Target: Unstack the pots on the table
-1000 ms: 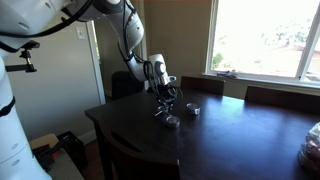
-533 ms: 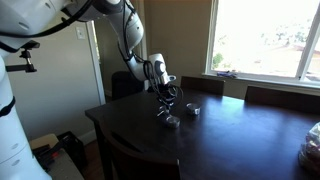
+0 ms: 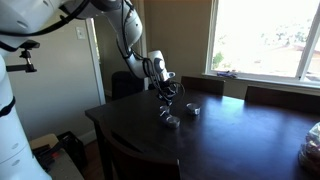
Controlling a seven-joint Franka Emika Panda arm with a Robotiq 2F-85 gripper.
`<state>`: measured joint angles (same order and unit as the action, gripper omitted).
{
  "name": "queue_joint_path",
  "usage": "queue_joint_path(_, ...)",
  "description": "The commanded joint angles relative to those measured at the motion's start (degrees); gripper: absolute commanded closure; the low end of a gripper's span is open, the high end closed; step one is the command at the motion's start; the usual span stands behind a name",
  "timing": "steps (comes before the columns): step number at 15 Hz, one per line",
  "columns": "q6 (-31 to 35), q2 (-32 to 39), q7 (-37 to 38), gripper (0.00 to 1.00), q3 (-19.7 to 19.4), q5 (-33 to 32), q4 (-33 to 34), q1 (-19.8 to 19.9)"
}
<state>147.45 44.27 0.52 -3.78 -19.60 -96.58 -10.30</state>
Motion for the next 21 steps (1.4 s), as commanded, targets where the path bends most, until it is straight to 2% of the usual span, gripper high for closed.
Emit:
queue_joint_path(1, 1.0, -3.7, -1.7, 0.94, -0.1, -0.8, -3.8, 0.0)
queue_joint_path(2, 0.8, -3.6, -1.9, 0.94, -0.1, -0.8, -3.6, 0.0)
queue_joint_path(3, 0.3, -3.3, -2.2, 0.69, 0.3, -0.3, -3.2, 0.3)
queue_joint_path(4, 0.0, -2.8, -2.1, 0.68, 0.5, 0.2, -2.6, 0.4)
queue_joint_path(10, -1.5, -0.8, -2.4, 0.30, 1.7, 2.0, -0.7, 0.9)
queue_joint_path(12, -1.7, -0.2, -2.5, 0.21, 1.8, 2.2, -0.5, 0.9)
queue_joint_path(13, -1.8, 0.0, -2.5, 0.34, 1.8, 2.2, -0.4, 0.9)
queue_joint_path(16, -1.8, 0.5, -2.9, 0.61, 2.0, 2.2, -0.2, 1.1)
queue_joint_path(18, -2.0, 1.3, -2.8, 0.71, 1.9, 2.2, 0.3, 1.0)
queue_joint_path(19, -2.1, 1.7, -2.6, 0.81, 1.7, 2.1, 0.6, 0.9)
queue_joint_path(21, -2.1, 1.9, -2.6, 0.85, 1.6, 2.1, 0.8, 1.0)
